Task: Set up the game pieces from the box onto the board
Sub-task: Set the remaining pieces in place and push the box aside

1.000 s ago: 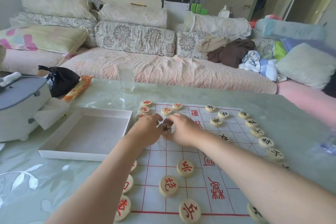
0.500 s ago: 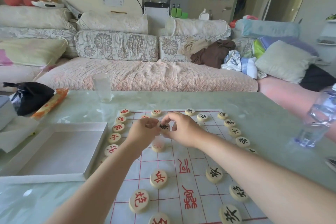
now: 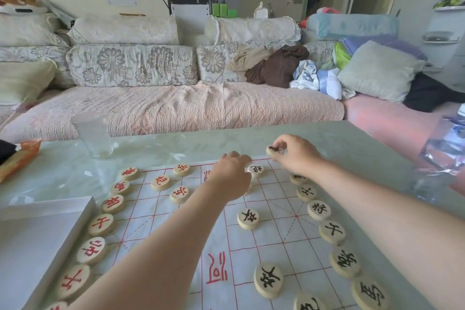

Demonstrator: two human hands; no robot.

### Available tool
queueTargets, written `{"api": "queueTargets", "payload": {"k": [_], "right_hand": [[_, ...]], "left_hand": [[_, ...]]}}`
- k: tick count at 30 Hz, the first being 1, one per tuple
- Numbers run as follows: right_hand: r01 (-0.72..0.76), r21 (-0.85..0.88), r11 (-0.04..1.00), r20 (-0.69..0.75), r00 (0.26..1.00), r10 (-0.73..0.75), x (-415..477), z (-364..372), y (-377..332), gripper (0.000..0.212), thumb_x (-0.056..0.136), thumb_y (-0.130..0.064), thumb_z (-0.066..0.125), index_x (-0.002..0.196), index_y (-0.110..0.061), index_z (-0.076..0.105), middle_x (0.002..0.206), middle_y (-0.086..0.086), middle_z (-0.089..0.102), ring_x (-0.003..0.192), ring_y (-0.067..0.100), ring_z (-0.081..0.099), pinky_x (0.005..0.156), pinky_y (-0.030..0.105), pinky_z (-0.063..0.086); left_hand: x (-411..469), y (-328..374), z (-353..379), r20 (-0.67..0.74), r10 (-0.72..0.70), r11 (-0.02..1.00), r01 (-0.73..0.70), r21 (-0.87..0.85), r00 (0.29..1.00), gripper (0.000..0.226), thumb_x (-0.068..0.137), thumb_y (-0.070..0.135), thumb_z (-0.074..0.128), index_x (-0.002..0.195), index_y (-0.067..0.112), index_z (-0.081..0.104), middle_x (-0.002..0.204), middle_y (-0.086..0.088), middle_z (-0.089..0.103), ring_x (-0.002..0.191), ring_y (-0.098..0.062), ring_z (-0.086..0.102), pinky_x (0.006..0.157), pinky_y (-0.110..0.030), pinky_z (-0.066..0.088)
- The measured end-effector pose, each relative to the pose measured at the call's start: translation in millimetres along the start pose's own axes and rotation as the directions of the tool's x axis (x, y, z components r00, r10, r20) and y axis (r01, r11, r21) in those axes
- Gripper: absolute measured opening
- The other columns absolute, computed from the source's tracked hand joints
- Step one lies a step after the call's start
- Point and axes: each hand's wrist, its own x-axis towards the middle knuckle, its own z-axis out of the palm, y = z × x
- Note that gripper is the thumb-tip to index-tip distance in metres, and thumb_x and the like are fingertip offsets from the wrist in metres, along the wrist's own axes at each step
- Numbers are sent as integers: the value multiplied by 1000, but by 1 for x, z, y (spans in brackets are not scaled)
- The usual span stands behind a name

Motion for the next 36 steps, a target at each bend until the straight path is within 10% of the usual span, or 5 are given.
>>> {"api": "queueTargets", "payload": {"k": [29, 36], "right_hand": [[-222, -214, 951, 66, 968, 241, 36, 17, 22, 23, 74, -20, 54, 70, -25, 76, 79, -2, 69, 79, 29, 62, 72, 30, 46], [-92, -173, 981, 35, 994, 100, 22, 13, -4, 29, 89, -18, 50, 93, -29, 77, 116, 1, 61, 106, 29, 60, 90, 34, 48]], "left_hand": [[16, 1, 25, 144, 82, 997, -82, -2, 986, 41, 94, 36, 48, 134, 26, 54, 134, 0, 45, 133, -21, 31, 109, -40, 34], [12, 4, 20, 89, 58, 998, -57, -12, 994, 40, 93, 34, 50, 132, 24, 54, 132, -2, 47, 127, -21, 36, 104, -38, 37]]}}
